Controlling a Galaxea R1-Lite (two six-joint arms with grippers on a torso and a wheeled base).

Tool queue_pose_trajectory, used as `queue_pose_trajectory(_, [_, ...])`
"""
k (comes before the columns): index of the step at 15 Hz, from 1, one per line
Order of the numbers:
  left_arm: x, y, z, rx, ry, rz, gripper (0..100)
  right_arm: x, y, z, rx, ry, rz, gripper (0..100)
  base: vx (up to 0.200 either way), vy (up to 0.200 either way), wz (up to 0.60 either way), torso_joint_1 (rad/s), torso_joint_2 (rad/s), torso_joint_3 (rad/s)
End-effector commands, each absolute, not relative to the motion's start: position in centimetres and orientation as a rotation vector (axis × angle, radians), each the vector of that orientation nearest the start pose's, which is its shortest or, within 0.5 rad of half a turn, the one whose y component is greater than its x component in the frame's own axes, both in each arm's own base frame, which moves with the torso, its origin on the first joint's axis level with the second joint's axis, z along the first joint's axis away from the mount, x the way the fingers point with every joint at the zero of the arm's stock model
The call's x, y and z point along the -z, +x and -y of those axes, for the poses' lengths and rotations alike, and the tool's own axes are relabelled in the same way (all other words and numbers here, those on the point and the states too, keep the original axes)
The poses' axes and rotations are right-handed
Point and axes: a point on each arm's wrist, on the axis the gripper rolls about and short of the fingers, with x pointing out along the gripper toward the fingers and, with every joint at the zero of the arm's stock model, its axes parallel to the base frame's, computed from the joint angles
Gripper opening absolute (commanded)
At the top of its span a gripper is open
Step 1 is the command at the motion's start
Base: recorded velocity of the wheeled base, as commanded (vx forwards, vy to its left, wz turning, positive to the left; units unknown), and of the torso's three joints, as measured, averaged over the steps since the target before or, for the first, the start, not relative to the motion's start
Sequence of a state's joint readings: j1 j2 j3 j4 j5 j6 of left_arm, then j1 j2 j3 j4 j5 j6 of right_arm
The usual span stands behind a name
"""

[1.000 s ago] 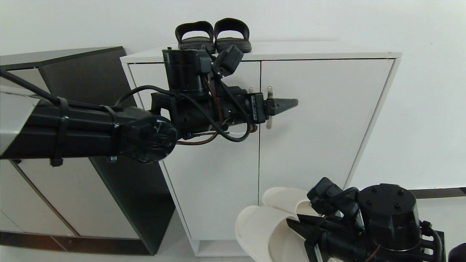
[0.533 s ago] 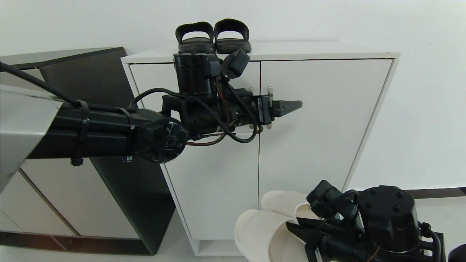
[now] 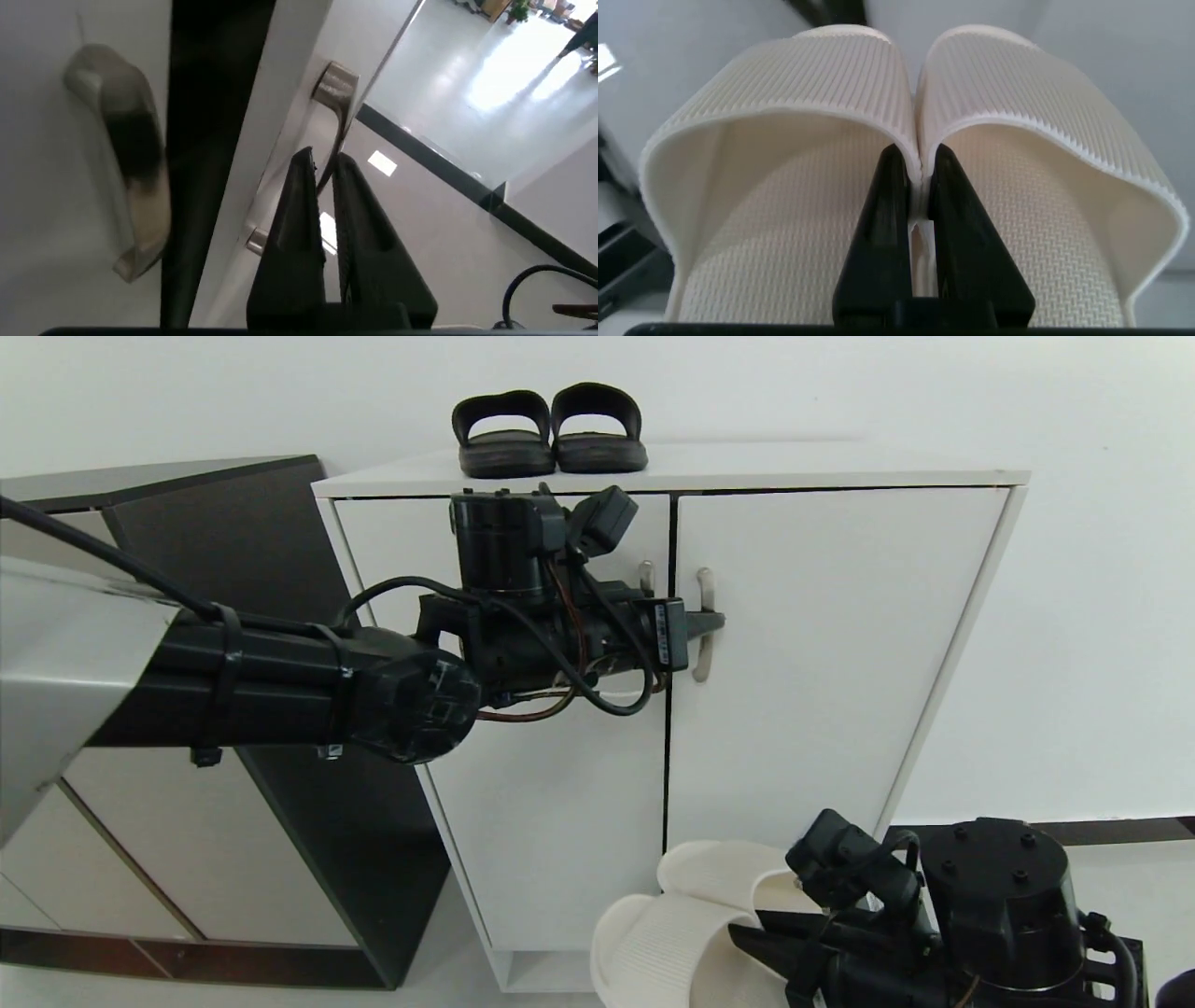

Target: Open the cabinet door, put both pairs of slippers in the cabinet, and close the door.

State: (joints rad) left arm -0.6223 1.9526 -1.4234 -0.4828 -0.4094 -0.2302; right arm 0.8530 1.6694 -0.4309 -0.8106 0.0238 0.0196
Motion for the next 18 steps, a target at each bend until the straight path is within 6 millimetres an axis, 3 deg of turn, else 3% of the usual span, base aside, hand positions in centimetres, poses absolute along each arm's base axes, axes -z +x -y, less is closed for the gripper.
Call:
queue_pose_trajectory(1, [-25.9, 30.5, 23.9, 1.043, -0.206, -0.157, 0, -12.0, 15.7, -18.1, -0.927, -0.143, -0.407, 0, 0.000, 0.000, 0.00, 0.000, 0.00, 0.000])
queue_pose_trajectory(6, [-25.1, 27.0, 22.9, 1.075, -0.193, -0.208, 0, -11.8, 14.6, -17.2, -1.034, -0.185, -0.397, 0, 0.000, 0.000, 0.00, 0.000, 0.00, 0.000])
queue_pose_trajectory(11, [-25.2, 22.2, 19.8, 1.095, -0.194, -0.189, 0, -11.5, 14.6, -17.3, -1.032, -0.191, -0.410, 0, 0.000, 0.000, 0.00, 0.000, 0.00, 0.000])
queue_pose_trajectory(14, [-25.6, 23.2, 17.8, 1.023, -0.205, -0.170, 0, -11.4, 14.6, -17.3, -1.040, -0.226, -0.396, 0, 0.000, 0.000, 0.00, 0.000, 0.00, 0.000])
queue_pose_trajectory(16, [-25.5, 24.4, 17.9, 1.001, -0.208, -0.169, 0, -11.4, 14.6, -17.3, -1.041, -0.226, -0.396, 0, 0.000, 0.000, 0.00, 0.000, 0.00, 0.000])
queue_pose_trajectory(18, [-25.9, 26.9, 18.6, 0.978, -0.254, -0.174, 0, -11.3, 14.6, -17.2, -1.040, -0.228, -0.398, 0, 0.000, 0.000, 0.00, 0.000, 0.00, 0.000])
